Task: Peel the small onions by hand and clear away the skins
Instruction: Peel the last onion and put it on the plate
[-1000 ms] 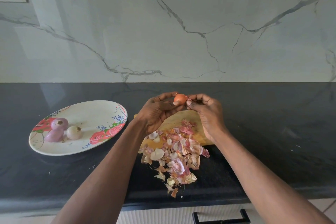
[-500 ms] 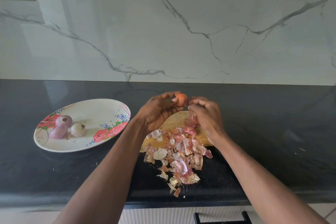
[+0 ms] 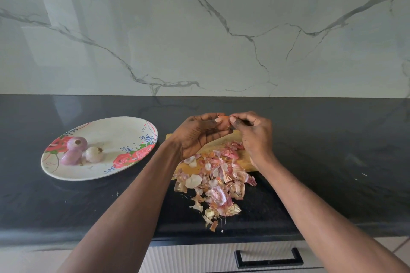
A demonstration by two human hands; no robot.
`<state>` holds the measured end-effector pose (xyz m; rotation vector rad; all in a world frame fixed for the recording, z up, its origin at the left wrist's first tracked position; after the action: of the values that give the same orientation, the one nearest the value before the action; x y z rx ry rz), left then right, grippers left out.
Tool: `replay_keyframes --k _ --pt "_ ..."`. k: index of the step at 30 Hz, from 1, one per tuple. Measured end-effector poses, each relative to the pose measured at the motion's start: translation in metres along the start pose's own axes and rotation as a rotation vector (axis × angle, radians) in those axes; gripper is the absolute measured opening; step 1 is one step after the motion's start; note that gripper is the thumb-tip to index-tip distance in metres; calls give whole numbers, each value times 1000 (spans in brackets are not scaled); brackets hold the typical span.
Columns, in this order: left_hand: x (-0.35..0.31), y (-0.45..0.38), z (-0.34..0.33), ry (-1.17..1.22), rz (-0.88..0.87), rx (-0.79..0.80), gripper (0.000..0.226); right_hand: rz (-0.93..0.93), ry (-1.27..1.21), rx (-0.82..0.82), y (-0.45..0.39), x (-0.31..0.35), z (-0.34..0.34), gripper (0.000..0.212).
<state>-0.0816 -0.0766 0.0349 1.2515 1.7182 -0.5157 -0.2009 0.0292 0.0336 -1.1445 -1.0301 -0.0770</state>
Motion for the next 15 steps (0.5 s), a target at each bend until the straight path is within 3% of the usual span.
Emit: replay_keyframes --k 7,15 --pt "0 -6 4 14 -38 -50 29 94 189 69 5 -3 -7 14" --pt "-1 -6 3 44 -65 -32 22 -16 91 56 3 -6 -6 16"
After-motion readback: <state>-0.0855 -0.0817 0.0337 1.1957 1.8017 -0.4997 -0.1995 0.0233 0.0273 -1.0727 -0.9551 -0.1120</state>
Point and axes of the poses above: each hand's wrist, its own y-axis away from the middle knuckle, its own z-axis out of the back of the hand, x = y × z, the point moved 3 cm from there along -y, towards the middle knuckle, and after that the axes turned 13 degrees about z, right-handed, at the moved point
